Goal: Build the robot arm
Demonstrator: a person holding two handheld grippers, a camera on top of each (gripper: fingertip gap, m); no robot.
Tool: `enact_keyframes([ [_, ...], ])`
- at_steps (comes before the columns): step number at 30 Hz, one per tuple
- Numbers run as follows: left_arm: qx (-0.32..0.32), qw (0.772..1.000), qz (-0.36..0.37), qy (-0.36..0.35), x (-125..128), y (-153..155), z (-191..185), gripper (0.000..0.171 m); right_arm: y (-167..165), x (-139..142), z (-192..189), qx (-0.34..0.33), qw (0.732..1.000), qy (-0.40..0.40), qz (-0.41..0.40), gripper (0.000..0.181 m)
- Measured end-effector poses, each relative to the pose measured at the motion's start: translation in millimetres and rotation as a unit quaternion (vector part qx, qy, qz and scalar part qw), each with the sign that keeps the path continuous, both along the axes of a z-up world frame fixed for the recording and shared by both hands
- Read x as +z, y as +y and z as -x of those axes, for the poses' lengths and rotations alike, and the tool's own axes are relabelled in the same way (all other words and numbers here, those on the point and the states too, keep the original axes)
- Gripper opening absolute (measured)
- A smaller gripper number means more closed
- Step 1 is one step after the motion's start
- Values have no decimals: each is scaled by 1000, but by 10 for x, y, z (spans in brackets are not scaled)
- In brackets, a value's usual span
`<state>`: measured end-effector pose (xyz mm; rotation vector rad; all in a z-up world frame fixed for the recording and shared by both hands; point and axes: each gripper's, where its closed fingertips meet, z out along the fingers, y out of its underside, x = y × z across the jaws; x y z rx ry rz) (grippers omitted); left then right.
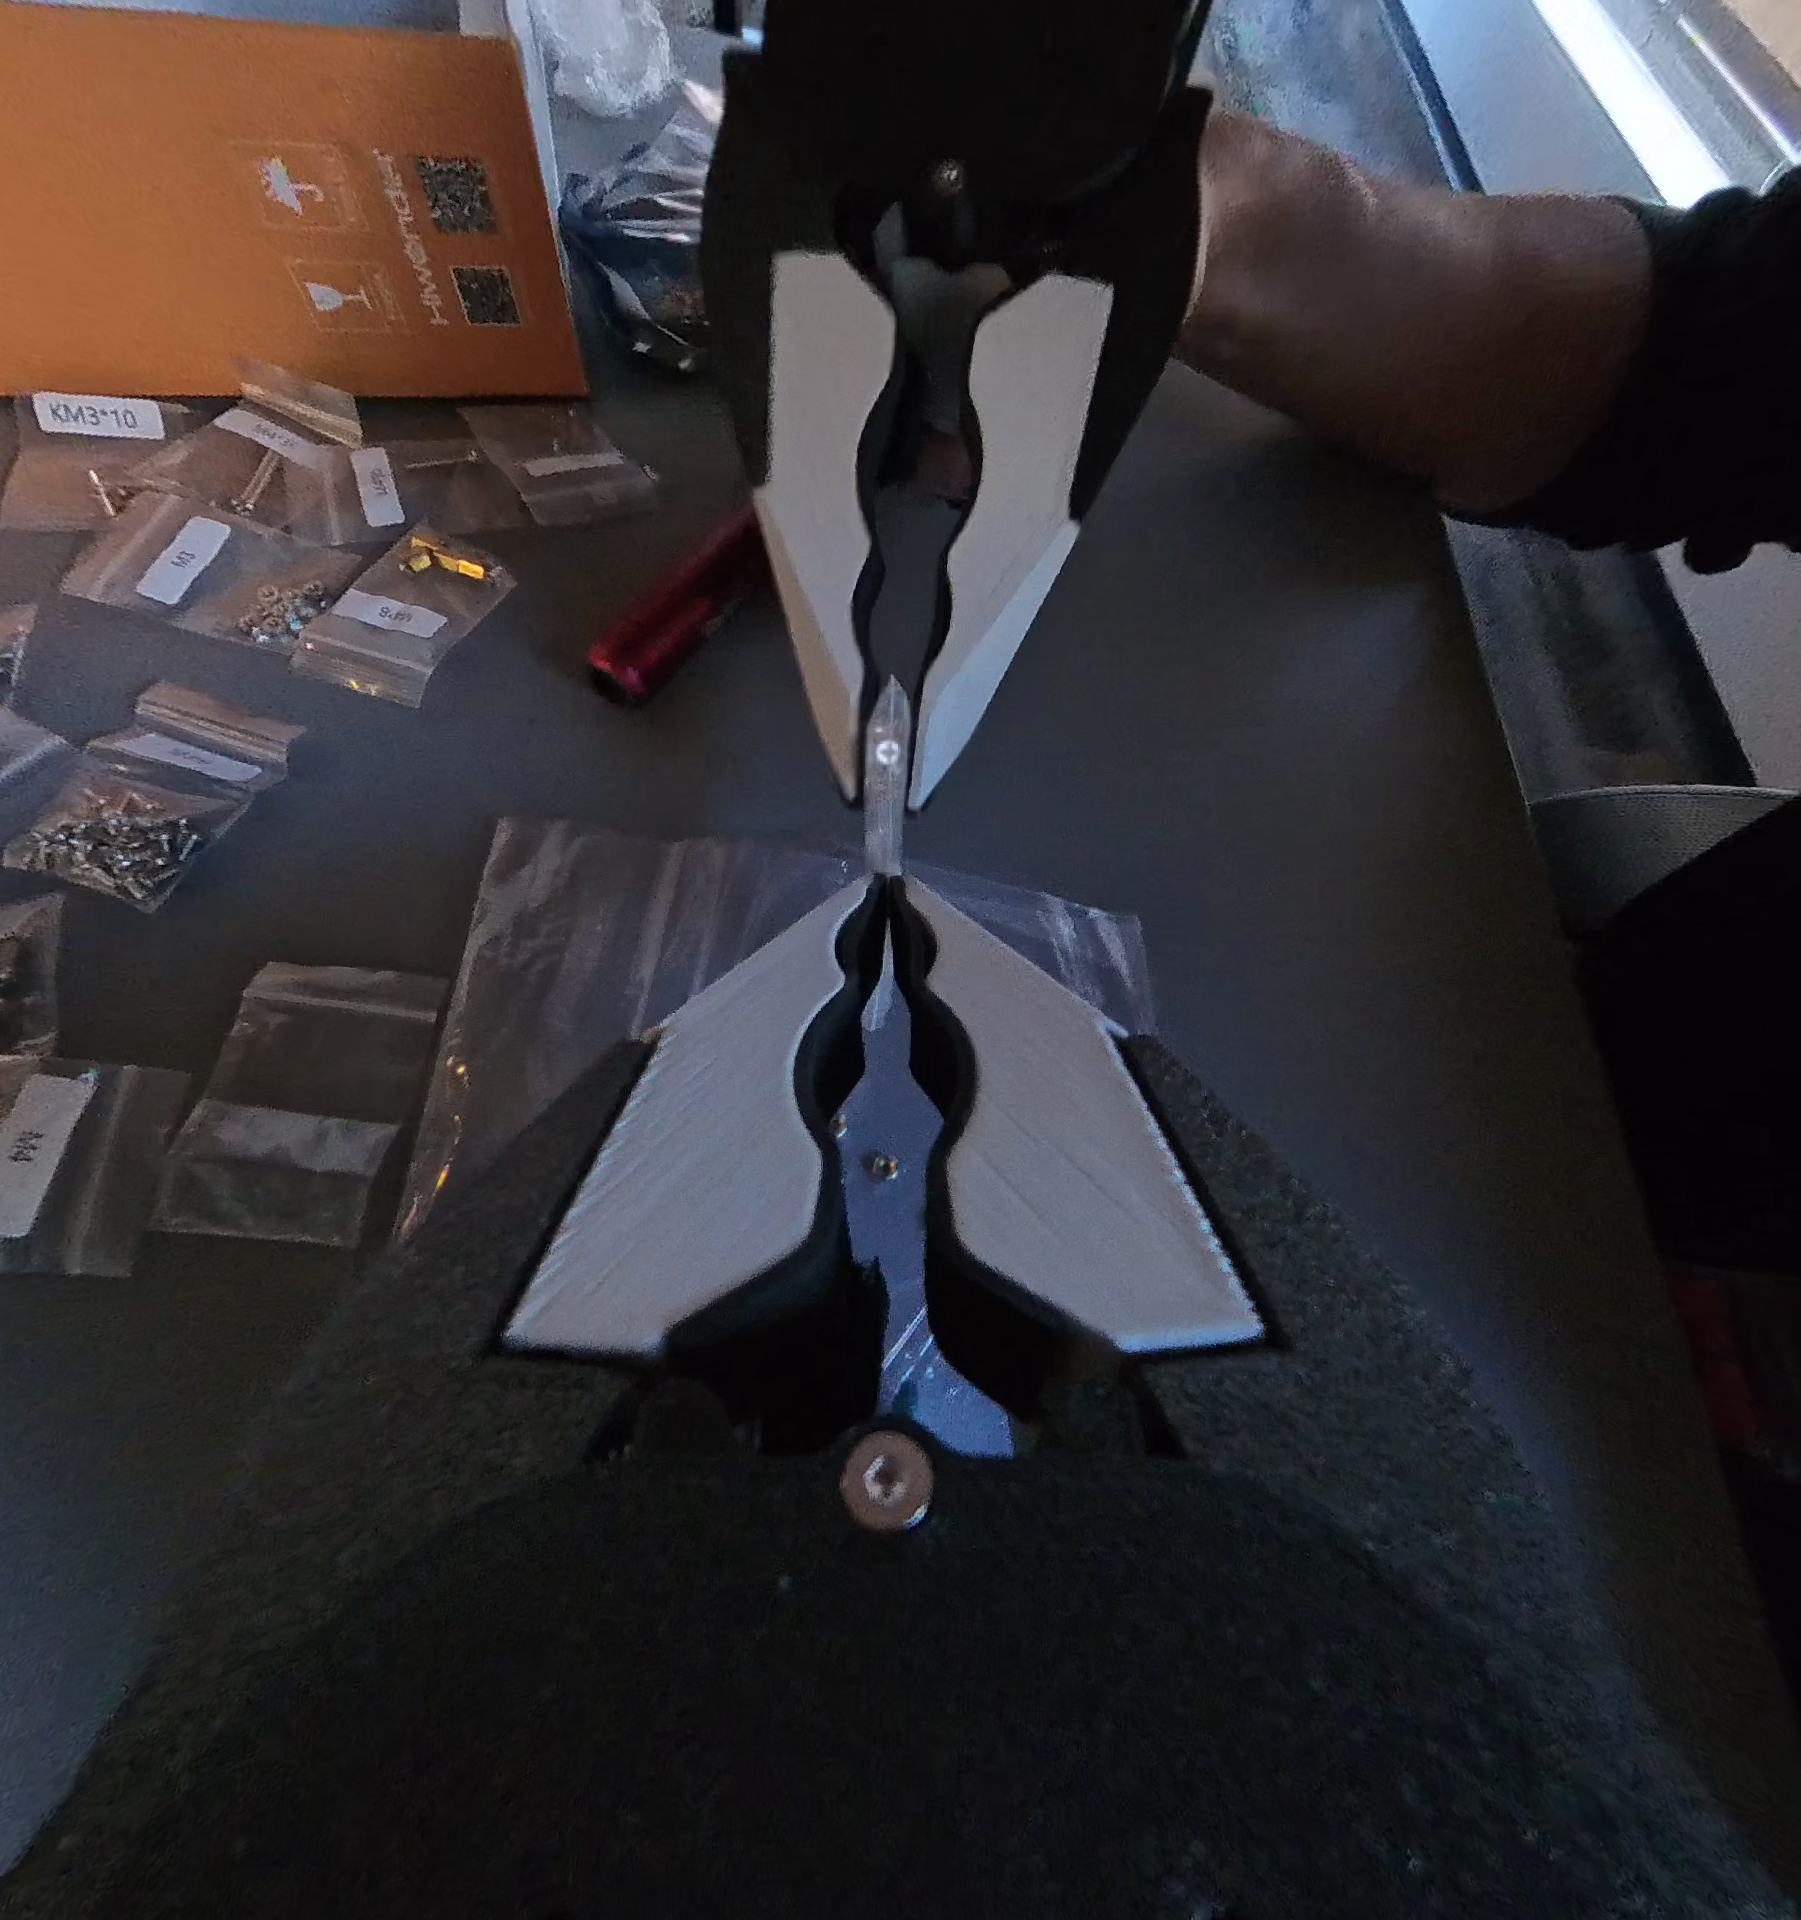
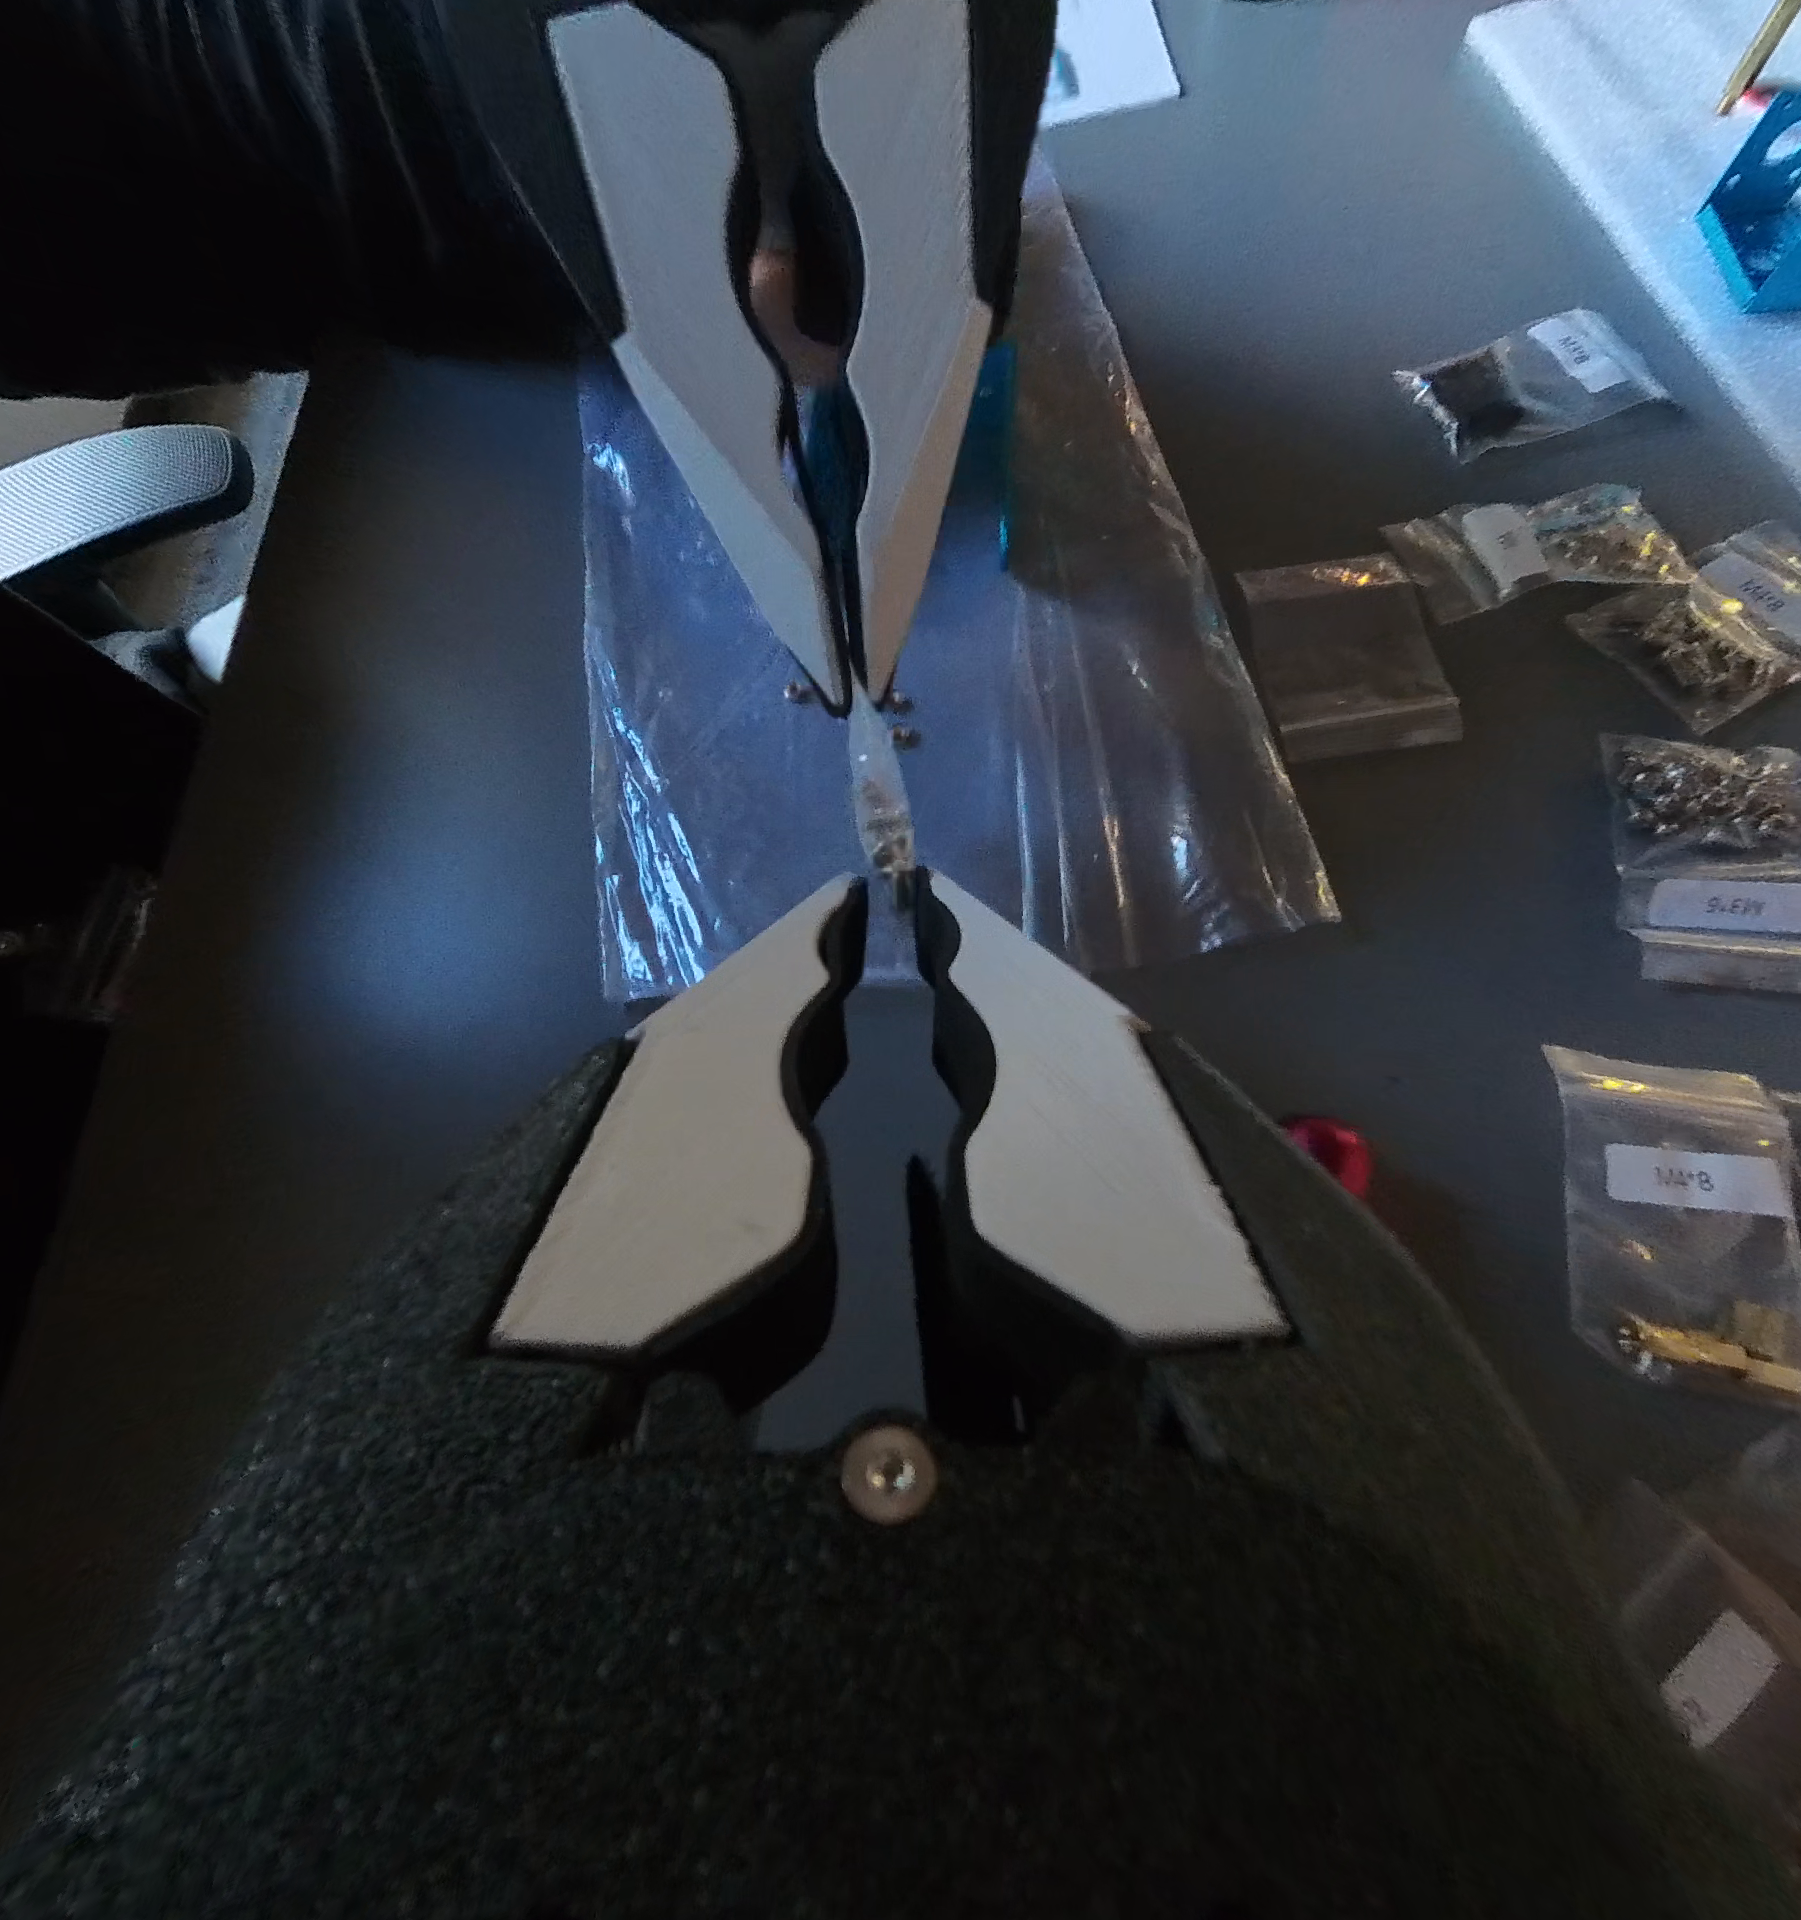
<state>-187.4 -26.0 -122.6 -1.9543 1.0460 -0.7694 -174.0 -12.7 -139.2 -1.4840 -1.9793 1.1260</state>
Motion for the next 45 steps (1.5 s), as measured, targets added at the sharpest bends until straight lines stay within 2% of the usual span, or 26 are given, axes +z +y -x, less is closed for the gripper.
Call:
enact_keyframes([
  [6,10,999,10,-31,13,24,69,0,0,160,17,-3,999,37,28,2],
  [10,23,1000,-7,2,-37,54,92,0,-25,187,35,-2,998,43,48,2],
  [20,43,993,-37,106,-235,92,174,7,70,-28,-44,-18,1000,-12,-5,2],
  [23,40,993,-40,107,-227,80,167,6,0,41,-48,-6,1000,1,19,2],
  [25,30,992,-47,110,-237,61,134,1,58,-37,-62,-15,1000,-16,-2,2],
  [34,31,984,-86,154,-263,76,84,0,60,-119,-103,-13,999,-34,-5,2],
  [40,43,984,-88,150,-239,104,89,0,43,-19,-48,-14,1000,1,1,10],
  [42,36,985,-82,149,-242,80,81,0,35,0,-33,-14,1000,8,-2,0],
  [45,36,985,-81,147,-254,78,60,0,64,-106,-54,-19,1000,-19,-10,0],
])
